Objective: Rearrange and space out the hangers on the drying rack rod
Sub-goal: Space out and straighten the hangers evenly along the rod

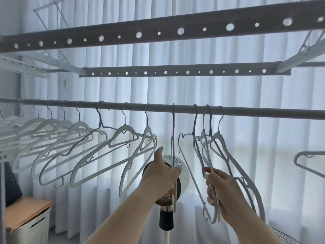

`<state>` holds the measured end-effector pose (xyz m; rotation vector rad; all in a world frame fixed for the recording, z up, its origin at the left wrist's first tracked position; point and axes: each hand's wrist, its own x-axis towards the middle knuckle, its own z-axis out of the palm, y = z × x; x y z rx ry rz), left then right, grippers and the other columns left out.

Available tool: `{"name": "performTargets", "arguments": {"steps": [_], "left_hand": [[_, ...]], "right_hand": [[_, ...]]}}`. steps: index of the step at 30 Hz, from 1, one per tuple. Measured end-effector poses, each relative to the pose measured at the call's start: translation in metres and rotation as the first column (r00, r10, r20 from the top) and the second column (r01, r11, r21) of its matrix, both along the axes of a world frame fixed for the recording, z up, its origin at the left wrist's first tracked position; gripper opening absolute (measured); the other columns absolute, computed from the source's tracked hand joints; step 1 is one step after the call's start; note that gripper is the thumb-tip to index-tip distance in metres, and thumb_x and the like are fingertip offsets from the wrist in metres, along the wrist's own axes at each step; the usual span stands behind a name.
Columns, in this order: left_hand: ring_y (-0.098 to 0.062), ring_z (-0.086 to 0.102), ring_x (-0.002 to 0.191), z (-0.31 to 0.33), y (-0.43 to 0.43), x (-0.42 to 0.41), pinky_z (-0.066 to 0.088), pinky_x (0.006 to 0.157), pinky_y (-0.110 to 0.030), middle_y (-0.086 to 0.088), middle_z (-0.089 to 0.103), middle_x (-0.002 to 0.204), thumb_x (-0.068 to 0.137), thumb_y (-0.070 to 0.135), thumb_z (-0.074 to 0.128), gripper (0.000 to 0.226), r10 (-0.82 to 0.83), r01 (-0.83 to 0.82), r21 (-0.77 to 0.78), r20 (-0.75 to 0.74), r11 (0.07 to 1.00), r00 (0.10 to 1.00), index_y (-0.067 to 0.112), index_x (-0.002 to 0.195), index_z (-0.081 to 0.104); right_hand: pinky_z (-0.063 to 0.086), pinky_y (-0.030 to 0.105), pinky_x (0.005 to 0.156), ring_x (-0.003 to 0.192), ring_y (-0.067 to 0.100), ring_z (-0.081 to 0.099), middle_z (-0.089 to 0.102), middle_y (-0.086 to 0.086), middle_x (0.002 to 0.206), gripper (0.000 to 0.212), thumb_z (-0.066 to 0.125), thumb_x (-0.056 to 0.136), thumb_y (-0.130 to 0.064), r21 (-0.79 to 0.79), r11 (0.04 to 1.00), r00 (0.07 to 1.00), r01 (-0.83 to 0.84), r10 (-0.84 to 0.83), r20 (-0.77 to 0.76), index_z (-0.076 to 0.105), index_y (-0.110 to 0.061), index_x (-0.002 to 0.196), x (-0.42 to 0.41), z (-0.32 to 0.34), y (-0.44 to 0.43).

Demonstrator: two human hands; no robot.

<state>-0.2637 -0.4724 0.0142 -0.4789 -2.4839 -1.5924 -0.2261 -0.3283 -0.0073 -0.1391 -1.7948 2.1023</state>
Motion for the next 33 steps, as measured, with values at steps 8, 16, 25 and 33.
{"name": "performTargets", "arguments": {"steps": [8,16,25,33], "left_hand": [[-0.027,0.059,0.102,0.010,0.009,-0.022,0.045,0.088,-0.031,-0.009,0.061,0.118,0.091,0.025,0.043,0.042,0.108,-0.130,-0.260,-0.099,0.957,0.989,0.015,0.132,0.042],[-0.026,0.064,0.066,0.007,0.021,-0.030,0.057,0.072,-0.044,-0.002,0.062,0.069,0.087,0.014,0.051,0.003,0.016,-0.030,0.112,0.130,0.993,0.991,0.016,0.084,0.051],[-0.015,0.048,0.049,0.019,0.042,-0.029,0.048,0.035,-0.018,-0.007,0.052,0.070,0.093,0.010,0.046,0.046,-0.182,0.073,0.501,0.172,0.862,0.968,0.013,0.136,0.030],[-0.012,0.032,0.040,0.017,0.030,-0.033,0.029,0.040,-0.021,-0.003,0.040,0.059,0.094,0.007,0.034,0.039,-0.037,0.002,0.421,0.075,0.907,0.996,0.010,0.132,0.043]], "right_hand": [[0.028,0.014,0.028,0.022,0.006,0.031,0.038,-0.002,0.036,0.021,0.041,0.087,0.004,0.015,1.000,1.000,0.001,-0.001,-0.009,0.055,-0.011,0.084,-0.003,0.001,-0.004],[0.030,0.015,0.030,0.024,0.005,0.033,0.037,0.003,0.047,0.023,0.041,0.087,0.003,0.029,0.999,1.000,-0.013,0.013,0.007,0.056,-0.014,0.083,-0.004,0.001,0.001],[0.031,0.017,0.031,0.026,0.005,0.035,0.038,0.005,0.054,0.023,0.042,0.087,0.003,0.064,0.998,0.999,-0.027,0.025,0.024,0.057,-0.014,0.084,-0.004,0.000,0.004],[0.030,0.016,0.029,0.024,0.005,0.033,0.037,0.003,0.050,0.023,0.042,0.086,0.004,0.062,0.998,1.000,0.006,-0.007,0.008,0.057,-0.014,0.085,-0.002,-0.001,0.009]]}}
